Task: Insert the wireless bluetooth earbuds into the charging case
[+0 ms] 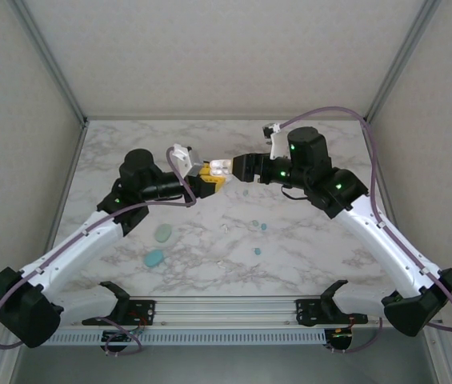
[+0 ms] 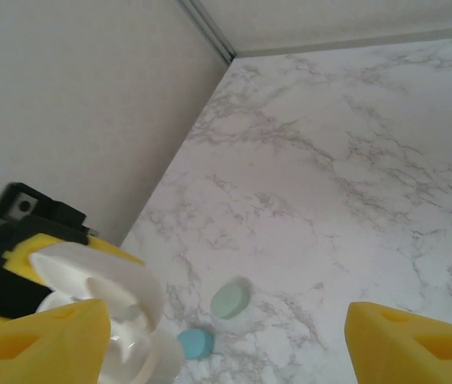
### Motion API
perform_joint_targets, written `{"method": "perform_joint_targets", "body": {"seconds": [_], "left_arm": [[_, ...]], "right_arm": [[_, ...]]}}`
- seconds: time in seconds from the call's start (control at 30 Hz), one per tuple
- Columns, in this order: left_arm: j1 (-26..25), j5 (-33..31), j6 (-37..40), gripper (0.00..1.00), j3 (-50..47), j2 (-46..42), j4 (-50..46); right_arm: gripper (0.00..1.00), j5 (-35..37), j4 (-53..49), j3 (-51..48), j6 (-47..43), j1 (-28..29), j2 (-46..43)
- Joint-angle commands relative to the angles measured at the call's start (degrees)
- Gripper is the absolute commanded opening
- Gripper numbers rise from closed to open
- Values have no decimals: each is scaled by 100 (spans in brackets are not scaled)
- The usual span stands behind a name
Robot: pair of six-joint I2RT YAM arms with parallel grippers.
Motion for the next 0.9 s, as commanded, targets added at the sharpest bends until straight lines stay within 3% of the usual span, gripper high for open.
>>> {"method": "perform_joint_targets", "body": {"seconds": [0.0,0.13,0.23,0.3,0.43,0.5,0.7,0.87], "left_arm": [[-41,-693,10,5,-253,-220,104],[-14,-1042,-170,5,-571,-415,198],[-14,-1290,-297,5,-880,-708,316],[-14,-1464,-344,5,-1072,-965,313],[-19,-1977,-403,6,-1490,-1621,317],[-14,-2313,-403,6,-1635,-1977,249],[-14,-2617,-112,6,-1467,-2780,-528],[-14,-2649,124,7,-1198,-3145,-1091]], "right_arm": [[77,4,154,54,41,-33,-477],[63,1093,-709,-204,-34,-165,-792],[56,1524,-1463,-525,130,-349,-634],[52,1498,-1747,-759,140,-376,-332],[50,770,-1904,-1012,8,-311,744],[50,856,-1945,-933,-56,-143,1312],[45,1234,-2247,-20,-306,317,3190],[46,1140,-2286,800,-328,652,4208]]}}
